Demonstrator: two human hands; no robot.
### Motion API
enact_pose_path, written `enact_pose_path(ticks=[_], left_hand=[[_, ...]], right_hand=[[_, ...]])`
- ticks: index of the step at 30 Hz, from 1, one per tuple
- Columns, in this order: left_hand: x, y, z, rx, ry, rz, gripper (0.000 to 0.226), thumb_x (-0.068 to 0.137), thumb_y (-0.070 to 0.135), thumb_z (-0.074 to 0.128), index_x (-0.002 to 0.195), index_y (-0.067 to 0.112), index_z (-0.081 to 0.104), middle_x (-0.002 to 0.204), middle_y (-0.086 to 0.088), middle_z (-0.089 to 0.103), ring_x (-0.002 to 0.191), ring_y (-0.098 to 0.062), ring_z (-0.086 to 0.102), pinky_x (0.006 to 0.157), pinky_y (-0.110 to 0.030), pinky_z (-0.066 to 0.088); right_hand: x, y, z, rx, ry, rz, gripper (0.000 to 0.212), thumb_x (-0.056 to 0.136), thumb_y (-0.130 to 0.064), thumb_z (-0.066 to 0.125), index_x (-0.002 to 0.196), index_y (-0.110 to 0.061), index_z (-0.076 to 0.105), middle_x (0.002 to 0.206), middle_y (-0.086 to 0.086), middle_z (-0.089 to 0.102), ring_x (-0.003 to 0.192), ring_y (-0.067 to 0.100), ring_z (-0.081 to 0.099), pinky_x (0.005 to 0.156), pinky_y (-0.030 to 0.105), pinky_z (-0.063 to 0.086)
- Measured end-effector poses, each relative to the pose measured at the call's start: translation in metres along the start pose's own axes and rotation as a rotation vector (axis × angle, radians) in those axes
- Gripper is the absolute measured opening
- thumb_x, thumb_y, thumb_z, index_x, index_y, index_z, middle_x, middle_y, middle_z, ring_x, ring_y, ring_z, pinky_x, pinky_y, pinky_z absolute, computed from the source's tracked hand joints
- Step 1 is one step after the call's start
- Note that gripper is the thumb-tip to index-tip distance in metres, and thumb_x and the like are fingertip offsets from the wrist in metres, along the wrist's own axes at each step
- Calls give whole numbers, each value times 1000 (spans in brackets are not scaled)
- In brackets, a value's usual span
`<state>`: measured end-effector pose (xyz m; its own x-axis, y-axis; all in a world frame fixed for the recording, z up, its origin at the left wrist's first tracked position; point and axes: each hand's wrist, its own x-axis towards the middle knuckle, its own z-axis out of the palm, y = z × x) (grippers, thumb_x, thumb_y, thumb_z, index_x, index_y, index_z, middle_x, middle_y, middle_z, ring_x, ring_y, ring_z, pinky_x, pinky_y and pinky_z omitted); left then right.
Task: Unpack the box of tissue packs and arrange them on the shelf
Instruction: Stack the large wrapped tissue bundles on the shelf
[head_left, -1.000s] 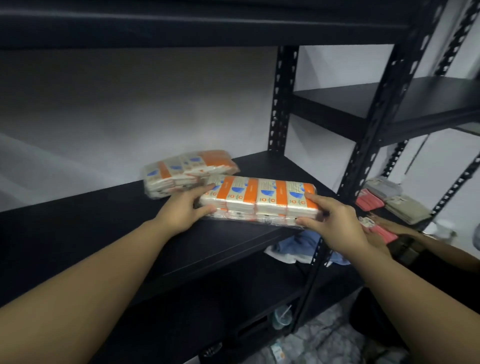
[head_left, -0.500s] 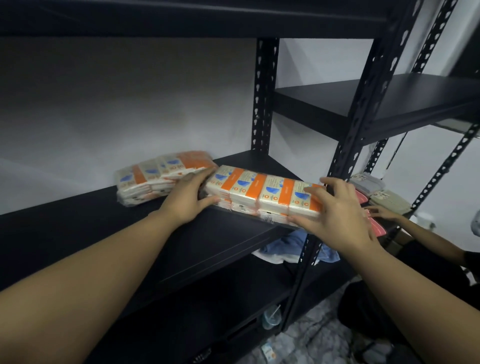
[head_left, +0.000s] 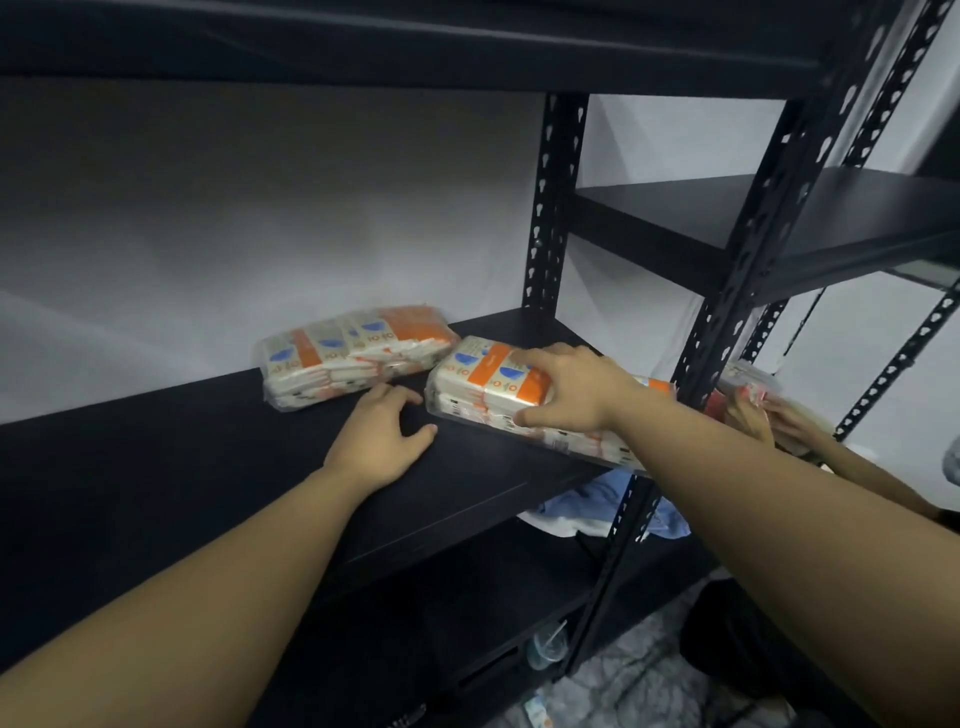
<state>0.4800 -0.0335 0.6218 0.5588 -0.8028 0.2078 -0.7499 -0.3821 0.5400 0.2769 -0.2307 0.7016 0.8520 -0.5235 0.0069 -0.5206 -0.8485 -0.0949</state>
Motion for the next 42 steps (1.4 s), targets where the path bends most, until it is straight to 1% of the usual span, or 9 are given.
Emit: enact_pose_path(ticks=[5, 9, 13, 21, 29, 34, 39, 40, 42], left_hand=[[4, -3, 1, -4, -6, -7, 48, 90, 47, 72, 133, 27, 61, 141, 4, 50, 132, -16, 47, 110, -34, 41], [5, -4, 1, -14, -10, -10, 46, 90, 48, 72, 131, 29, 61, 140, 5, 49, 132, -15, 45, 111, -33, 40], [5, -5, 2, -28, -12, -11, 44, 89, 48, 73, 128, 28, 63, 137, 5, 49, 130, -15, 47, 112, -37, 42], [9, -6, 4, -4, -18, -7, 44, 89, 48, 73, 127, 28, 65, 127, 13, 45, 125, -9, 45, 111, -30, 40], [14, -7, 6, 15, -14, -16, 47, 87, 53, 72, 127, 29, 65, 128, 14, 45, 128, -9, 42, 112, -29, 38], [13, -7, 5, 31, -12, -25, 47, 88, 54, 72, 127, 30, 64, 130, 12, 46, 129, -9, 42, 113, -29, 37], [11, -2, 3, 60, -18, -26, 47, 89, 53, 71, 129, 29, 64, 131, 10, 50, 130, -12, 43, 111, -30, 37], [10, 0, 3, 74, -20, -25, 48, 89, 53, 71, 130, 29, 64, 132, 9, 51, 130, -13, 43, 111, -31, 38], [11, 6, 3, 129, -20, -20, 52, 90, 57, 68, 133, 29, 62, 134, 8, 53, 131, -15, 44, 111, -34, 38]], right_hand=[[10, 8, -3, 36, 23, 63, 87, 73, -75, 70, 147, -39, 43, 133, -1, 54, 120, 25, 53, 101, 48, 43], [23, 11, -2, 105, 64, 153, 85, 67, -74, 72, 140, -37, 51, 122, -2, 55, 115, 25, 53, 98, 47, 44], [42, 13, -3, 152, 120, 305, 81, 62, -74, 71, 131, -34, 56, 115, 2, 54, 110, 28, 52, 97, 47, 47], [92, 17, -6, 166, 143, 451, 83, 64, -70, 71, 134, -28, 56, 128, 7, 53, 122, 33, 49, 100, 49, 45], [139, 15, -2, 154, 152, 457, 93, 66, -68, 73, 144, -25, 47, 141, 11, 47, 130, 36, 44, 102, 50, 39], [148, 10, 2, 126, 131, 472, 105, 62, -74, 74, 148, -24, 39, 144, 13, 48, 130, 38, 44, 101, 51, 39], [141, 18, -5, 203, 56, 415, 120, 56, -92, 55, 153, -25, 34, 146, 8, 54, 131, 39, 50, 104, 50, 44], [139, 23, -6, 225, 51, 397, 119, 57, -94, 50, 153, -24, 35, 145, 7, 56, 128, 38, 54, 104, 50, 46], [130, 33, -7, 259, 51, 348, 107, 64, -90, 51, 147, -24, 43, 139, 5, 61, 118, 34, 61, 96, 45, 52]])
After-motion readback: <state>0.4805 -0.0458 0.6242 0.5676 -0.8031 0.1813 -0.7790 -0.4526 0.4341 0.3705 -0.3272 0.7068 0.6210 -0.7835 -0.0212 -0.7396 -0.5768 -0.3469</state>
